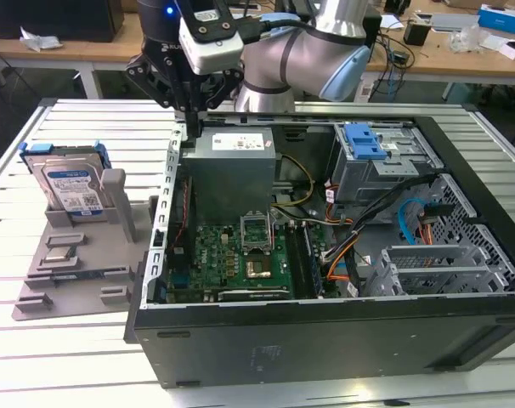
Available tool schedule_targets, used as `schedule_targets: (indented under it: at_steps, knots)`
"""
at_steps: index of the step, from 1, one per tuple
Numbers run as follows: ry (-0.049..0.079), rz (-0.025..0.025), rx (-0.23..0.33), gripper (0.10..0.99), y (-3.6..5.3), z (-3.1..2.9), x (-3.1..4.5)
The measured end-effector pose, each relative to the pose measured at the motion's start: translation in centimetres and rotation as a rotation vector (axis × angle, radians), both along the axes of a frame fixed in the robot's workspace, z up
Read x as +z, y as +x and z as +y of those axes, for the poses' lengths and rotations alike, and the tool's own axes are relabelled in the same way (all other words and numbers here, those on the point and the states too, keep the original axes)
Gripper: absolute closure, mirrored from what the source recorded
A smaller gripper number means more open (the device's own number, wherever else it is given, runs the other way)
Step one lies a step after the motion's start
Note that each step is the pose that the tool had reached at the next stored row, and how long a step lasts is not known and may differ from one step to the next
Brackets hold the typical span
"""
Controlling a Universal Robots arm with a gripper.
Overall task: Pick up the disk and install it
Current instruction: 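Reach for the disk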
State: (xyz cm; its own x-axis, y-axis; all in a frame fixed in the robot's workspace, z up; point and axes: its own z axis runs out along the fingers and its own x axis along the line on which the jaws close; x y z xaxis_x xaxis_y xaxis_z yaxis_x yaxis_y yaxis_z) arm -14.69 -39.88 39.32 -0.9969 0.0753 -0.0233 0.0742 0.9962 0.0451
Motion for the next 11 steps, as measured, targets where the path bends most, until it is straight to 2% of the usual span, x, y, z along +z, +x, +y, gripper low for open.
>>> schedule_targets:
  at_steps: [5, 11]
  knots:
    - [0.000, 0.0000, 0.000, 0.980, -1.65, 0.00, 0.00]
    - [0.000, 0.0000, 0.000, 0.980, -2.54, 0.00, 0.00]
